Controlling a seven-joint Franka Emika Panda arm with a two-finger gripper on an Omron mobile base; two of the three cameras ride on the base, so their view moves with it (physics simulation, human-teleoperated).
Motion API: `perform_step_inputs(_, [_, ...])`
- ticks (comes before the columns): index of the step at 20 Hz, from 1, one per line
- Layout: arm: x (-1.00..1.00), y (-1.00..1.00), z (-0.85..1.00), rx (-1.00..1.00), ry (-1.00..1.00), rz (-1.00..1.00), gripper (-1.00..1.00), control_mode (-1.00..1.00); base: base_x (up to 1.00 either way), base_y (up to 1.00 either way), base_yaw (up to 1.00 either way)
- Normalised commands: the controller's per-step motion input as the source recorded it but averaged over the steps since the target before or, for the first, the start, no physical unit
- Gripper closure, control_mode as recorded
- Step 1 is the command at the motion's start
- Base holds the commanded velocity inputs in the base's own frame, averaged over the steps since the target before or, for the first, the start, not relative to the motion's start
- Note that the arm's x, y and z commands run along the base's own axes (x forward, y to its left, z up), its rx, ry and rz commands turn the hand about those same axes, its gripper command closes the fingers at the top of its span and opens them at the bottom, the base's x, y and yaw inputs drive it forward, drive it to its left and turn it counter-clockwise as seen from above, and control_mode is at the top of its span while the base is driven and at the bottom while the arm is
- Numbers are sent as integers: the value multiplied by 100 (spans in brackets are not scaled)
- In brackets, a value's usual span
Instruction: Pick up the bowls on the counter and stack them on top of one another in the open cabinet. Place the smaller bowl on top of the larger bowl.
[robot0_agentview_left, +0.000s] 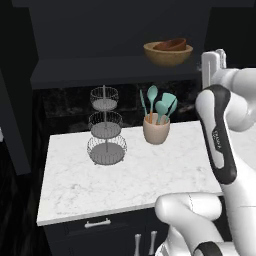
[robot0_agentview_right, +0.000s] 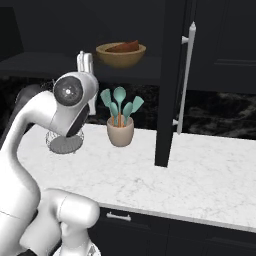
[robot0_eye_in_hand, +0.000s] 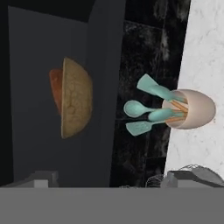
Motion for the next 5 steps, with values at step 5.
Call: perform_step_inputs(5, [-33, 31, -84, 0, 8, 1, -100, -100, 0, 0, 0])
